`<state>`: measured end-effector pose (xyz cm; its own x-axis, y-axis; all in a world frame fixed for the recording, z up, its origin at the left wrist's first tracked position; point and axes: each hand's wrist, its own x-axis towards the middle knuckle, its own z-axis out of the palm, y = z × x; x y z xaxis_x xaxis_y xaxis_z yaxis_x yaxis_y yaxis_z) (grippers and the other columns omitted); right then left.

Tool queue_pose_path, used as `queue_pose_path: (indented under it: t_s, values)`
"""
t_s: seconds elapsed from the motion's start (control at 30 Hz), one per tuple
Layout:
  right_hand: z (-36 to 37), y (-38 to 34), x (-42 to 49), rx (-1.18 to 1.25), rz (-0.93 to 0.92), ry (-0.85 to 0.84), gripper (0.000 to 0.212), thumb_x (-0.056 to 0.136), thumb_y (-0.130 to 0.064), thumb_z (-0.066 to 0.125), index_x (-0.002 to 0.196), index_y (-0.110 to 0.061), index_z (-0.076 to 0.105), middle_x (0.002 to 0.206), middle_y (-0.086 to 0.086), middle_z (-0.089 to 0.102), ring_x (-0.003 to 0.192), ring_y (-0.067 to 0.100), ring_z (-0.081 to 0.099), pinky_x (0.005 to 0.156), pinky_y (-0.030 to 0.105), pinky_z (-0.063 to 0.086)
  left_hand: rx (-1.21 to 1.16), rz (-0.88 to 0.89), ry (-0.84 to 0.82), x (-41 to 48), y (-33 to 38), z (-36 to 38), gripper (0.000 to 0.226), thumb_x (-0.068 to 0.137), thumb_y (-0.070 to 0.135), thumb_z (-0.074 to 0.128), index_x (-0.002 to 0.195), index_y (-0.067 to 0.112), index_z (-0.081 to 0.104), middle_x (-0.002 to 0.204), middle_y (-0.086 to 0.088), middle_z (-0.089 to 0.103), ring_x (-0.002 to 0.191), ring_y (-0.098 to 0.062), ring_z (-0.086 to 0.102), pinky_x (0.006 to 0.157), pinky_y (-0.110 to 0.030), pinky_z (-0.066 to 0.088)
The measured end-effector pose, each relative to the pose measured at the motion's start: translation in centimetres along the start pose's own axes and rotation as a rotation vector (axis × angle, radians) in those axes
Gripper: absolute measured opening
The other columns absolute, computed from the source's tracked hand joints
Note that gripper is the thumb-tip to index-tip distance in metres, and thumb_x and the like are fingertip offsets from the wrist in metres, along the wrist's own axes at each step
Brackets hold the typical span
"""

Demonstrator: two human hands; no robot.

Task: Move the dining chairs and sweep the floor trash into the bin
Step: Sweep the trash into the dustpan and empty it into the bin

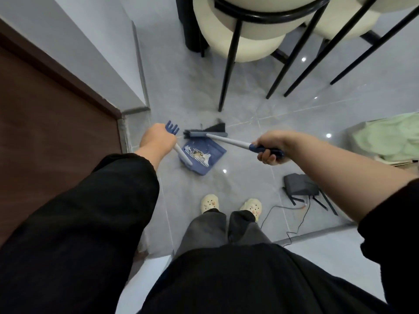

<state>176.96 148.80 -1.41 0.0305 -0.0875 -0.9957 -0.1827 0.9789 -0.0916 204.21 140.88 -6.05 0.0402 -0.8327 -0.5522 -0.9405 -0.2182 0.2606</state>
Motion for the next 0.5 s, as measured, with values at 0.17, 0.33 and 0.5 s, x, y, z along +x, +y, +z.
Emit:
queue_pose_path:
  t_s: [0.17, 0.33, 0.5]
  values:
    - [-1.2, 3.2, -3.3, 0.254, -0.005, -0.061, 0.025, 0.102, -0.024, 0.036, 0.084, -0.008, 0.043, 0.048, -0.002, 0.035, 0.024, 0.003, 0.029, 0.024, 0.011, 0.024, -0.219, -0.117, -0.196, -0.7, 1.4, -0.2, 0.01, 0.087, 0.004, 0.051, 0.089, -0.003, 0.058, 0.072, -0.019, 0.063, 0.058, -0.029, 0.061, 0.054, -0.029, 0.049]
    - [-2.9, 6.6, -6.0, 0.23, -0.101, 0.091, 0.03, 0.099, -0.027, 0.043, 0.126, -0.016, 0.048, 0.054, 0.0, 0.04, 0.028, 0.003, 0.03, 0.026, 0.011, 0.025, -0.367, -0.102, -0.269, -1.2, 4.0, 0.0, 0.019, 0.091, 0.004, 0.052, 0.073, 0.006, 0.046, 0.061, -0.017, 0.053, 0.036, -0.02, 0.053, 0.044, -0.025, 0.042]
    - [-3.5, 8.2, -6.1, 0.092, -0.143, 0.349, 0.026, 0.097, -0.024, 0.043, 0.117, -0.009, 0.051, 0.06, 0.003, 0.042, 0.027, 0.006, 0.031, 0.031, 0.011, 0.027, -0.323, 0.015, -0.357, -2.3, 8.9, 0.5, 0.018, 0.093, 0.002, 0.049, 0.076, 0.003, 0.045, 0.057, -0.019, 0.054, 0.047, -0.026, 0.052, 0.044, -0.027, 0.043]
